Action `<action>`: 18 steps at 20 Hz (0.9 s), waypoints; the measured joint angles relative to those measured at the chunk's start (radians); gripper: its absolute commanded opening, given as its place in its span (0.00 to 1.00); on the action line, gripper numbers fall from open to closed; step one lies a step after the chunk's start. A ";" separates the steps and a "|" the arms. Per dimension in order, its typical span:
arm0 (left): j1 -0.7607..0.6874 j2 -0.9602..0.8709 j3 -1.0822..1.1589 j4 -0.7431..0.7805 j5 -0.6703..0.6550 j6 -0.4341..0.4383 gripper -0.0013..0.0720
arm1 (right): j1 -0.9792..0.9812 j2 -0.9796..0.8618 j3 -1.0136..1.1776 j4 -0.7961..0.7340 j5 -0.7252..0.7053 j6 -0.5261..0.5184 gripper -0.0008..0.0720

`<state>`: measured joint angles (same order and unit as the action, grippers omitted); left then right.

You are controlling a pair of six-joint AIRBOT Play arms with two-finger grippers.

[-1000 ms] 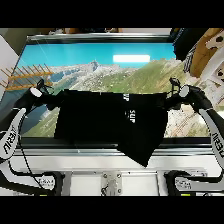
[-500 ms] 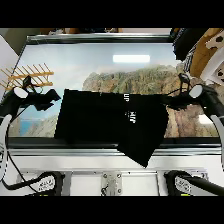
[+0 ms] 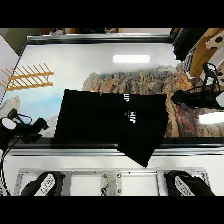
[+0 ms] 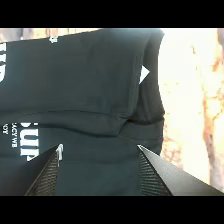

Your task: Fold the clothes and pants, and hang the long-sleeved shirts on hangers.

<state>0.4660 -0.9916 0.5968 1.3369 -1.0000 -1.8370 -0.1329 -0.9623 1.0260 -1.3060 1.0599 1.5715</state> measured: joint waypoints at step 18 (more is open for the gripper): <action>-0.187 -0.066 -0.203 -0.302 0.269 -0.082 0.03 | -0.003 0.027 -0.002 0.000 0.019 0.000 0.70</action>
<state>0.2794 -1.0576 0.3939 1.0351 -0.7307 -1.9194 -0.1360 -0.9356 1.0241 -1.3060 1.0794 1.5711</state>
